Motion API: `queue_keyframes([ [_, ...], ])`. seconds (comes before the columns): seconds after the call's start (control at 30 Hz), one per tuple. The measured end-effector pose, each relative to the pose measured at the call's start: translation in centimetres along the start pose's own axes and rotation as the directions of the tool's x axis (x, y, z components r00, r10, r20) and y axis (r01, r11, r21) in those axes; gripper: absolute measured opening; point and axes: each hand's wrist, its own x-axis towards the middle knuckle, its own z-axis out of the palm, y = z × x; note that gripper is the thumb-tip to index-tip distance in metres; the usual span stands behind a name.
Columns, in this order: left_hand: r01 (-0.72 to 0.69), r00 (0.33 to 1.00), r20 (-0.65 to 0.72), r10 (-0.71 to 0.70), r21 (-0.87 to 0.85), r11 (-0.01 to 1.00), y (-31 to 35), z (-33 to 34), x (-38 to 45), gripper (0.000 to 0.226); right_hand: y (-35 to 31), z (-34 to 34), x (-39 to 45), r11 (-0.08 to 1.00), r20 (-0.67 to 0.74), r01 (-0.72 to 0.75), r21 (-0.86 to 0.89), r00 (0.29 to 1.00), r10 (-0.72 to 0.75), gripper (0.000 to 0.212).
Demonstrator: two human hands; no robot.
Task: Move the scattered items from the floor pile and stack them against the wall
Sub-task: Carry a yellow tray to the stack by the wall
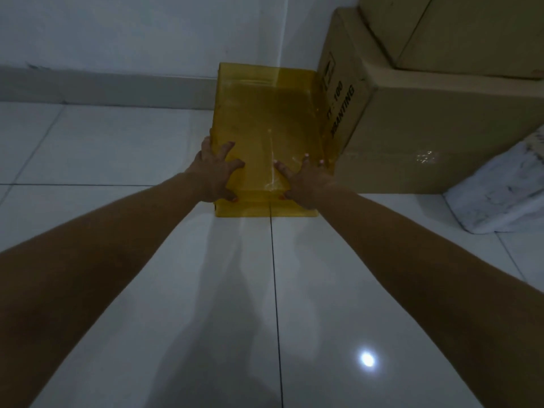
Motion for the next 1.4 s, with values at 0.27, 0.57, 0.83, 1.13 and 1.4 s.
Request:
queue_keyframes([
  [0.27,0.070,0.995,0.067,-0.068,-0.021,0.997,1.1,-1.0,-1.8,0.087,-0.1,-0.1,0.3,0.999,-0.003,-0.020,0.037,1.000,0.020,0.085],
  [0.57,0.114,0.964,0.262,-0.051,-0.232,0.966,1.6,-3.4,-5.1,0.086,0.3,-0.1,-2.3,0.996,-0.085,0.039,0.083,0.996,-0.032,0.059],
  [0.83,0.252,0.940,0.342,0.004,-0.702,0.666,1.7,-18.4,-13.4,0.060,2.2,-10.8,-14.6,0.790,-0.008,0.069,0.610,0.997,-0.081,0.057],
  [1.13,0.316,0.944,0.323,-0.071,-0.820,0.478,0.7,-43.0,-25.2,0.052,5.1,-29.6,-31.9,0.542,0.131,-0.061,0.838,0.987,-0.091,0.065],
  [1.4,0.372,0.928,0.332,-0.170,-0.863,0.342,1.2,-59.6,-35.1,0.048,9.0,-43.8,-45.3,0.420,0.115,-0.062,0.906,0.988,-0.102,0.060],
])
